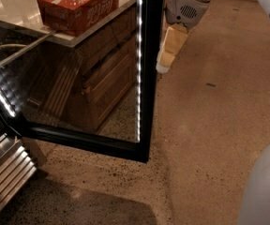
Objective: Close right fridge door
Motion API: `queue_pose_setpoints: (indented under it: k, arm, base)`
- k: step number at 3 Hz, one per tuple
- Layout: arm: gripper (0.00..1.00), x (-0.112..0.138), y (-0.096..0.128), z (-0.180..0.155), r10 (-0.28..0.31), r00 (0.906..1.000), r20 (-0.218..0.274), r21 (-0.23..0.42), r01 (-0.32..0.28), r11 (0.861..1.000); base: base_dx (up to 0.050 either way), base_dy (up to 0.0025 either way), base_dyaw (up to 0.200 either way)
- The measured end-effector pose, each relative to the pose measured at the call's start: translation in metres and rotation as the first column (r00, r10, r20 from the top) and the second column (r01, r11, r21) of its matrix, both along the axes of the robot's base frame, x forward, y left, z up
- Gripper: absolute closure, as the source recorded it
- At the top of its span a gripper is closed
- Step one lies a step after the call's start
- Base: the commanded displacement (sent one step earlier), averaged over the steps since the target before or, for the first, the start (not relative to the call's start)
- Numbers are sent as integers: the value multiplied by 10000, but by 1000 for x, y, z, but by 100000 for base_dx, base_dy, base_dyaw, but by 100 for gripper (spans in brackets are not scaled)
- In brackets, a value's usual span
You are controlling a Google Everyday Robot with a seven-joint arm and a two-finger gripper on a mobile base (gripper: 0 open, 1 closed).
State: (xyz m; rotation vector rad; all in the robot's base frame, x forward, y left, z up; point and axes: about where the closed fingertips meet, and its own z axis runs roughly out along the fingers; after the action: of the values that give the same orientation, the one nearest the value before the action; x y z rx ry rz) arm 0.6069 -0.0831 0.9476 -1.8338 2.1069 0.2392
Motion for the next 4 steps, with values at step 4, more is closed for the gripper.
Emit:
queue_pose_setpoints:
  k: [4]
  arm:
    - [19, -11, -10, -9, -292, 9993, 223, 264, 286, 9992]
  base:
    - [0, 0, 0]
